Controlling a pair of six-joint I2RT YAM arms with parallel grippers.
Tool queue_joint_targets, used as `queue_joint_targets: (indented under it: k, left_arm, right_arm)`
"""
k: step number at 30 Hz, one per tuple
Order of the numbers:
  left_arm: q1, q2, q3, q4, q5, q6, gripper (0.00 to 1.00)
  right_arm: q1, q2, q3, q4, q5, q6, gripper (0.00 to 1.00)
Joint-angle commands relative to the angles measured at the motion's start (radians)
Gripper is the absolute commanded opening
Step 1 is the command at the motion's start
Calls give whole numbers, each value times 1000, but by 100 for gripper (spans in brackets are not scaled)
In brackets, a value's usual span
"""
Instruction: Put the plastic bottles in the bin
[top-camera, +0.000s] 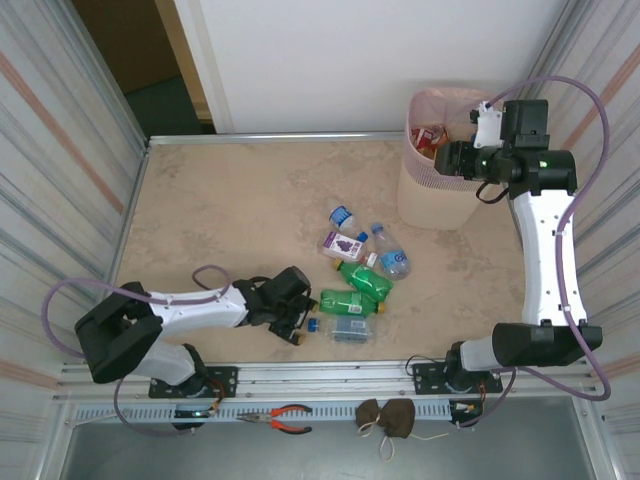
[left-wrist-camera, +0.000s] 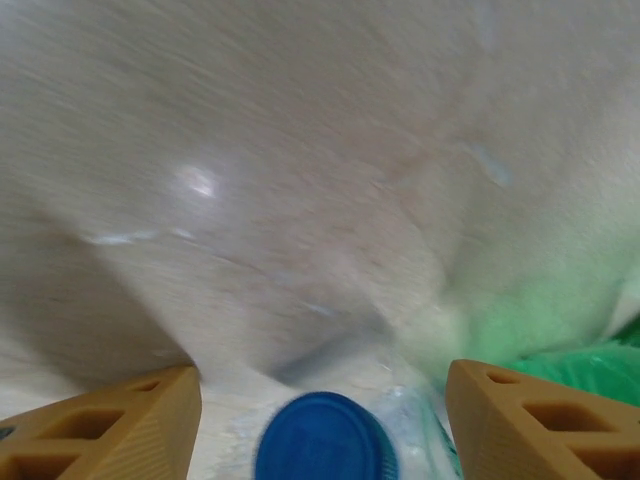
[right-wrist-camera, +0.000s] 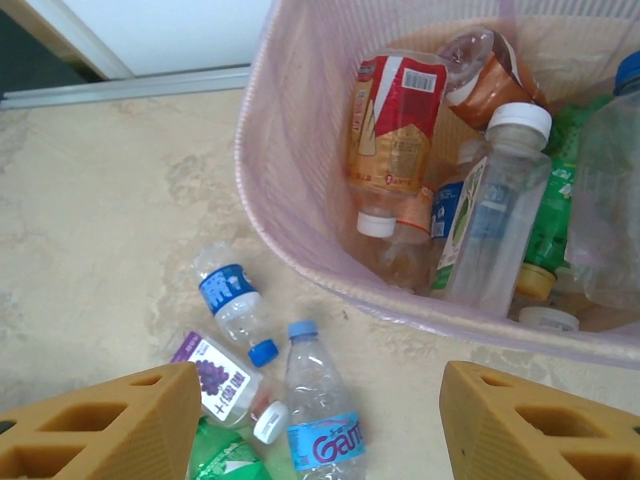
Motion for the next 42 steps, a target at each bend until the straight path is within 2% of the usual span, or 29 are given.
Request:
queue_joint_targets:
  k: [1, 7, 17, 25, 33, 42]
  left_arm:
    - [-19, 25, 28, 40, -4, -241, 61]
    - [-30, 9, 46, 3, -41, -264, 53]
    - [-36, 6, 45, -14, -60, -282, 33]
    - [-34, -52, 38, -53, -102, -250, 25]
    - [49, -212, 74, -177, -157, -3, 21]
    - [214, -327, 153, -136, -106, 448, 19]
  right_arm:
    - [14, -29, 26, 6, -18, 5, 63]
    - [37, -29, 33, 3, -18, -1, 63]
    - [43, -42, 36, 4, -14, -10, 62]
    - [45, -79, 17, 10, 1, -17, 62]
    - [44, -133, -17, 18, -65, 4, 62]
    - [45, -205, -113, 109, -252, 59, 62]
